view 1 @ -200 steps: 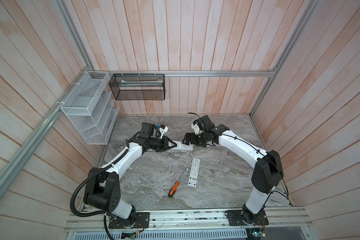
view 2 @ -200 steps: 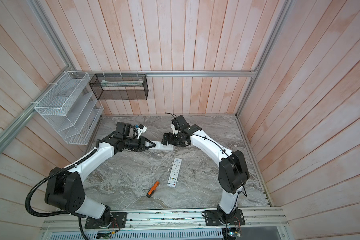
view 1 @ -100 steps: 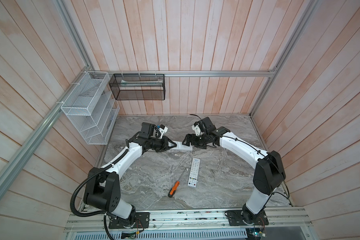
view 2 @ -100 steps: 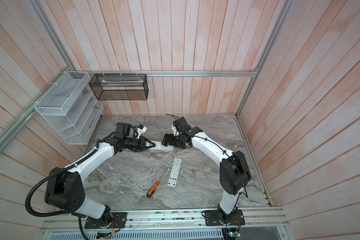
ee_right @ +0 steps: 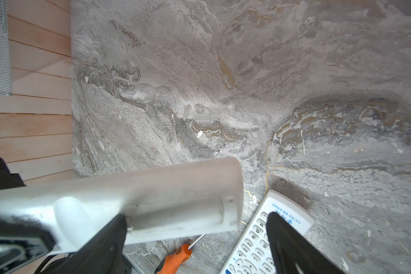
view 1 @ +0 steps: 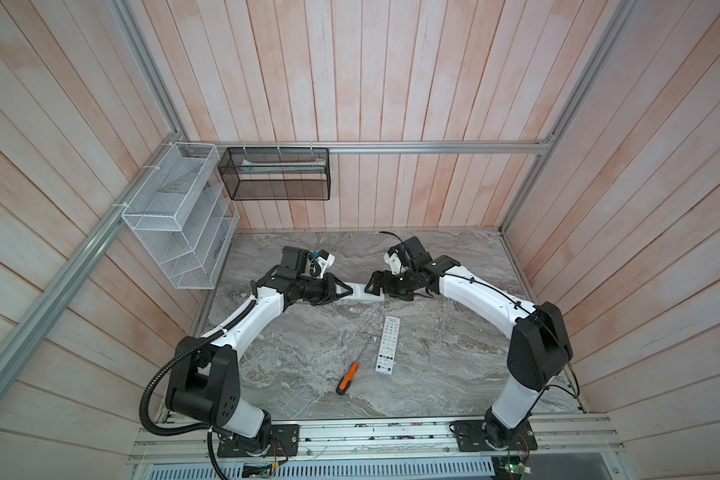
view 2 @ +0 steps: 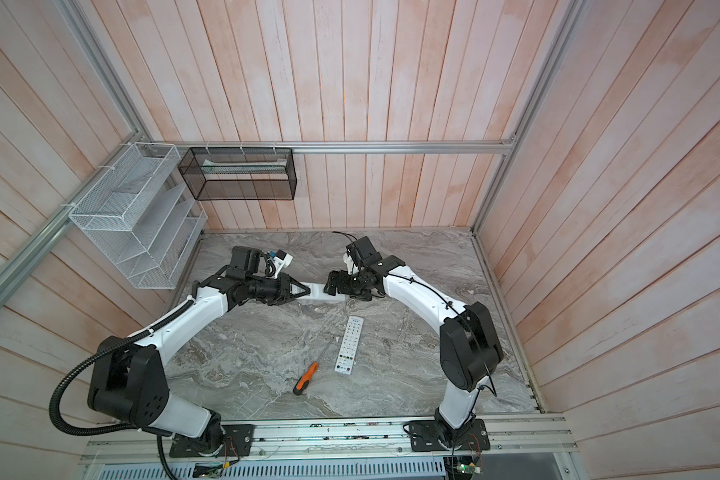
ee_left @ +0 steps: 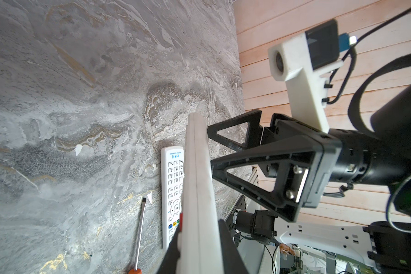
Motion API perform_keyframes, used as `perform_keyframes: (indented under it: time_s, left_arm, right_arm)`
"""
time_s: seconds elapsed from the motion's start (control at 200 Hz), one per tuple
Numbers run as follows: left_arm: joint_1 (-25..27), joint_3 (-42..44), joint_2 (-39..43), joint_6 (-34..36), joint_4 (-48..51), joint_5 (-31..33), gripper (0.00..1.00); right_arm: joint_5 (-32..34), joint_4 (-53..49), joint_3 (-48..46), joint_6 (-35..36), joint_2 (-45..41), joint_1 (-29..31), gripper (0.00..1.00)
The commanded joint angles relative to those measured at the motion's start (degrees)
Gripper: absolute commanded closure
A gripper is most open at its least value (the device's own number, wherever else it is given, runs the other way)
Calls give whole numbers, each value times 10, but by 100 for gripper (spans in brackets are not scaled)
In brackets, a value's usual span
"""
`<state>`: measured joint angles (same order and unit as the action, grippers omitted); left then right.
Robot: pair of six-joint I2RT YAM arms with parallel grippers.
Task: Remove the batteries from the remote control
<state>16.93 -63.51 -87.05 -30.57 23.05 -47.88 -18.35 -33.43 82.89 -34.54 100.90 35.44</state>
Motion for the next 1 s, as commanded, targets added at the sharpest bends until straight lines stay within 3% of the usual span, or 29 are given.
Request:
perform_keyframes:
  time_s: [0.0,0.42,0.635,0.99]
  left_arm:
    - [5,-2,34,0,-55,-74,86]
    - [5,0,40,-3,-65,-90,86]
    - [5,-7,38,9,-44,-72,86]
    - [5,-24,30,36,8,-31,86]
  right_arm:
    - [17,-26,20,3,18,13,7]
    - [77,-109,68,10,64,27,7]
    - [164,-217,170,23,122,49,7]
    - [228,-298,281,36,180,74,6]
